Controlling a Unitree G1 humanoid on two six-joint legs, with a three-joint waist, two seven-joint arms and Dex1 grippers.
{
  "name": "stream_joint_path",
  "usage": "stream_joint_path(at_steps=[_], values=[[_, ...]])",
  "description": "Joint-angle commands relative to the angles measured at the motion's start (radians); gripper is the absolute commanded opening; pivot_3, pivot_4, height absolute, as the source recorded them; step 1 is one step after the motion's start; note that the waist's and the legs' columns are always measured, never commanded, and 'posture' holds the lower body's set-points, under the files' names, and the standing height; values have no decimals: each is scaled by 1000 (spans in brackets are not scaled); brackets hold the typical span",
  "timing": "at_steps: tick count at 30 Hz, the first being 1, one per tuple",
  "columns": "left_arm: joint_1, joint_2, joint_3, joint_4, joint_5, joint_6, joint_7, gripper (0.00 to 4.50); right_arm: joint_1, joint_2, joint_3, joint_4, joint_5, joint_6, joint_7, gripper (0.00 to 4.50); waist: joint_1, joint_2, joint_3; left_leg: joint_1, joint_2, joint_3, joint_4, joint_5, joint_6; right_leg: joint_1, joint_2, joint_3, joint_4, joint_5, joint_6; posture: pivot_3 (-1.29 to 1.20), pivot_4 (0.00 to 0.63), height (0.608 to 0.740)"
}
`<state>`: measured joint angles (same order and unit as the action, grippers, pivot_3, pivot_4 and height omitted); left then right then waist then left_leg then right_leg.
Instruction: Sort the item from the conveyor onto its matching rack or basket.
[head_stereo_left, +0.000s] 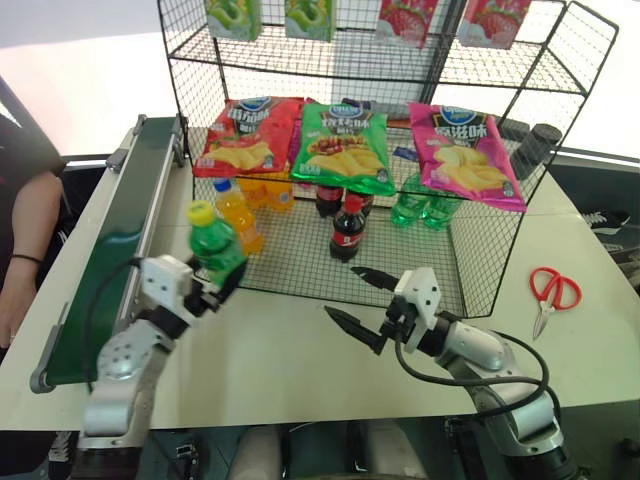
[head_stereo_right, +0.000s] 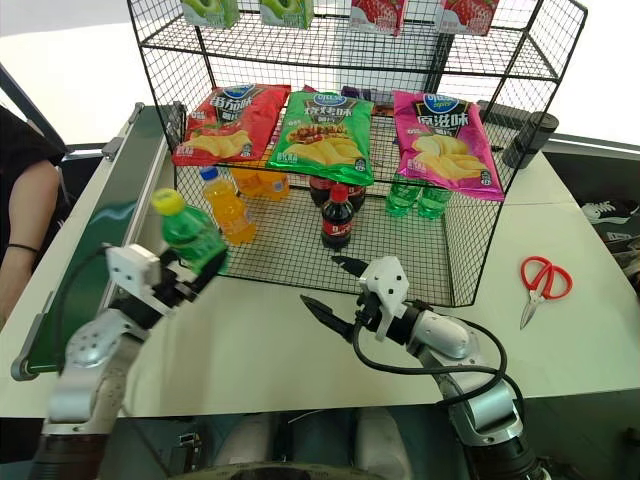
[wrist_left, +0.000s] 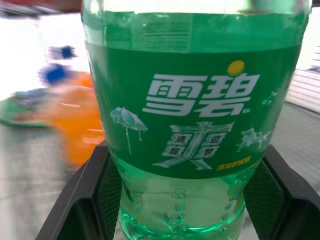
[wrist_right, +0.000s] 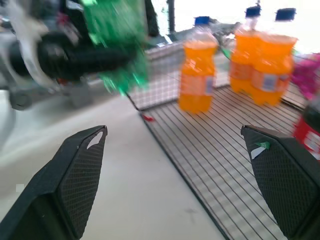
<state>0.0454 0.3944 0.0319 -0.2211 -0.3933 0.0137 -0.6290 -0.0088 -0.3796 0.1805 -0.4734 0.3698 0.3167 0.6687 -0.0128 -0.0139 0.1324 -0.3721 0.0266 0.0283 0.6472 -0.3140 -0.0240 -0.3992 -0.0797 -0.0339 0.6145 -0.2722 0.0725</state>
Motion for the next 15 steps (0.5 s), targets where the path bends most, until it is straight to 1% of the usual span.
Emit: stream_joint_path(at_steps=[1,4,9,15], values=[[-97,-22,-121,39,38,-71,-129,2749,-40,22,-2,-33,18,12,-22,4500,6,1,0,0,0,0,1,0,0,1,0,0,0,0,0,0,150,740],[-167,-56,-170,120,39,-83,-191,2749,-55,26,-1,-29,15,21,-32,4500,5,1,0,0,-1,0,2,0,0,2,0,-1,0,0,0,0,150,740],[-268,-84,-247,223,54,-98,-313,2749,-49,18,-3,-43,21,35,-37,4500,3,1,1,0,-1,0,2,0,2,2,5,-2,0,2,4,0,150,740],[-325,-115,-265,278,58,-121,-386,2749,-39,16,-7,-47,32,53,-40,4500,4,1,1,0,1,-1,4,0,2,3,12,-2,1,2,4,0,150,740]])
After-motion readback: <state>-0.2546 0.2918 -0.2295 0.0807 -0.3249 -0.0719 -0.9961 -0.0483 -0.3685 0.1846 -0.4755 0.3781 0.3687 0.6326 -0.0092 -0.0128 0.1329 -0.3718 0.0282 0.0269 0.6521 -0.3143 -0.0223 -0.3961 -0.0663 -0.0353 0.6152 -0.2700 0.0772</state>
